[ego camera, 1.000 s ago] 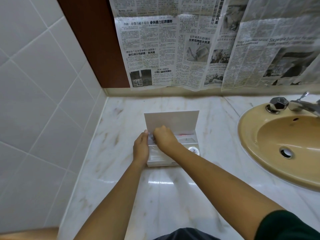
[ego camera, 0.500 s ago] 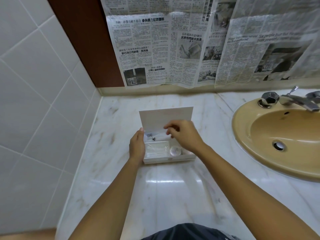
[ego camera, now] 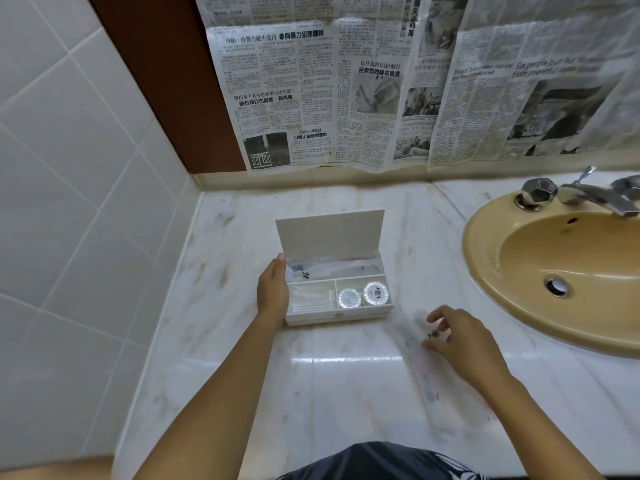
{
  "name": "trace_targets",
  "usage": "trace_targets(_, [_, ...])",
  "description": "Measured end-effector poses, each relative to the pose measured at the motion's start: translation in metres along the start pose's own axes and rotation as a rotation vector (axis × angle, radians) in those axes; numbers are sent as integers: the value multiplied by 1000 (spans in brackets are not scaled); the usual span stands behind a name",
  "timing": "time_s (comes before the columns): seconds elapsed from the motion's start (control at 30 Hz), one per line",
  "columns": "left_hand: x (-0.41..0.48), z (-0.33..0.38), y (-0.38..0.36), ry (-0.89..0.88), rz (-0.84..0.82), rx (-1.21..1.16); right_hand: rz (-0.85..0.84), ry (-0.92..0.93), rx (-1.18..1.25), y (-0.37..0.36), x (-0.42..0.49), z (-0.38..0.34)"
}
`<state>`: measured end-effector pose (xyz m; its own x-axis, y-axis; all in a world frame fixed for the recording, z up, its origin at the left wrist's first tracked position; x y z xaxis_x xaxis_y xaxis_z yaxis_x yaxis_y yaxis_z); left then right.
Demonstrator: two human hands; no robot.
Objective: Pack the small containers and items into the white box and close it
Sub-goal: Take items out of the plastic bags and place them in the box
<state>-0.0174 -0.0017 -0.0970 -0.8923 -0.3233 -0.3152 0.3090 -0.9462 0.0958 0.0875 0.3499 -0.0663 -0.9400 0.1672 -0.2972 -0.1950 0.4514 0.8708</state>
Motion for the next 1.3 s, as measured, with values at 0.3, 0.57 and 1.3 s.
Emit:
trace_targets(0.3, [3, -3, 1, -9, -9, 7, 119, -116, 100, 2, 6, 28])
trace_targets(0.57, [1, 0, 1, -13, -6, 0, 290, 133, 437, 103, 35, -54])
trace_targets(1.3, [2, -6, 1, 22, -19, 6, 304, 824, -53, -5, 66, -234])
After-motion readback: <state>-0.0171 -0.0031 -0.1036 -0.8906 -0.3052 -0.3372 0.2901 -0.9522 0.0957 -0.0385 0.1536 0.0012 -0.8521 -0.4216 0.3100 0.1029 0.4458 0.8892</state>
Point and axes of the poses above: each hand's wrist, its own x-axis towards the middle knuckle, its own y-axis out of the back of the hand, z = x × y, the point moved 9 cm from there along x, towards the middle knuckle, and after that the axes turned 4 degrees about -x, right-handed, at the moved point
